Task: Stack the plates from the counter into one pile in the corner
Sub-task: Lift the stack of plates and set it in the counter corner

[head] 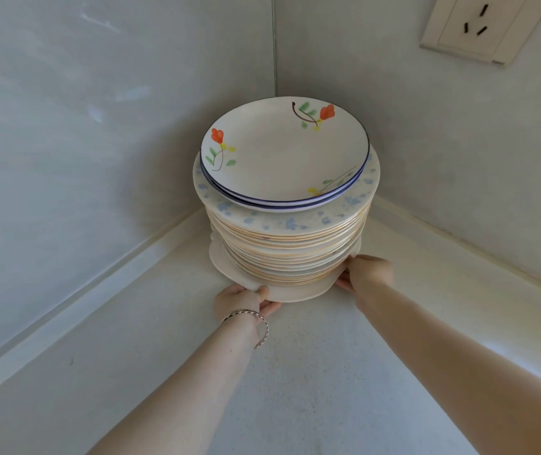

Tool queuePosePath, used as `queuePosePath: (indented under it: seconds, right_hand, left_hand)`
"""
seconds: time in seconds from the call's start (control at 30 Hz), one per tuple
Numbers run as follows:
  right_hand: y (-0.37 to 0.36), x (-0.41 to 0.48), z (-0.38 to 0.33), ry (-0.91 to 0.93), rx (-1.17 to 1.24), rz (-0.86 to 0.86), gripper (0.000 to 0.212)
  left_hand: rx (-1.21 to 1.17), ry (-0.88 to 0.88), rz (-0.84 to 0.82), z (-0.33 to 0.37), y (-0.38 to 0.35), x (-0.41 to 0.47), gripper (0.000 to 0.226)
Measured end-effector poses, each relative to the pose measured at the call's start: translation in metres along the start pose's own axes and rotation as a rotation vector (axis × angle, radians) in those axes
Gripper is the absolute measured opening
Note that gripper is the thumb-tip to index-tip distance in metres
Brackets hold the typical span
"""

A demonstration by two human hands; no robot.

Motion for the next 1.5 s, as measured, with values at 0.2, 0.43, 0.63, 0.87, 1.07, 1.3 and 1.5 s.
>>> queuePosePath:
  seconds: [0.2,0.43,0.63,0.87,1.07,1.3,1.5]
  right_hand:
    - [0.002,0.005,-0.003,-0.001,-0.005,-0.005,0.014]
    - [0.002,-0.004,-0.005,-0.019,-0.064,-0.007,0.008]
    - [0.014,-0.029,-0.044,0.295,-0.103,0.066,0.046]
    - [-0.031,-0.023,-0.031,0.226,0.187,-0.306,0.086]
    - [-0.023,-0.035,-0.045,0.211,0.147,-0.329,0.06]
    - [-0.019,-0.059,-0.098,0.401,0.077,-0.219,0.077]
    - [-0.018,-0.073,-0.106,0.489,-0.039,-0.186,0.048]
  left_hand:
    - [0.035,0.044,0.032,0.002,-0.004,0.008,0.024]
    - [0.08,0.046,0.021,0.005,-0.003,0.006,0.019]
    - [0.122,-0.483,0.225,0.066,0.01,-0.02,0.046]
    - [-0.1,-0.409,0.01,0.072,-0.026,0.001,0.112]
    - [0.033,-0.471,0.026,0.079,-0.027,-0.014,0.08]
    - [-0.13,-0.463,-0.009,0.112,-0.03,-0.024,0.099]
    - [0.012,-0.647,0.123,0.117,-0.038,-0.07,0.05]
Point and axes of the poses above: each hand's wrist, its own x-axis towards the middle knuckle, its own y-axis out of the back of the hand, z = x × y, the point moved 7 cm from there along x, towards the middle knuckle, and after that the axes turned 3 degrees about z, right-handed, at the moved point
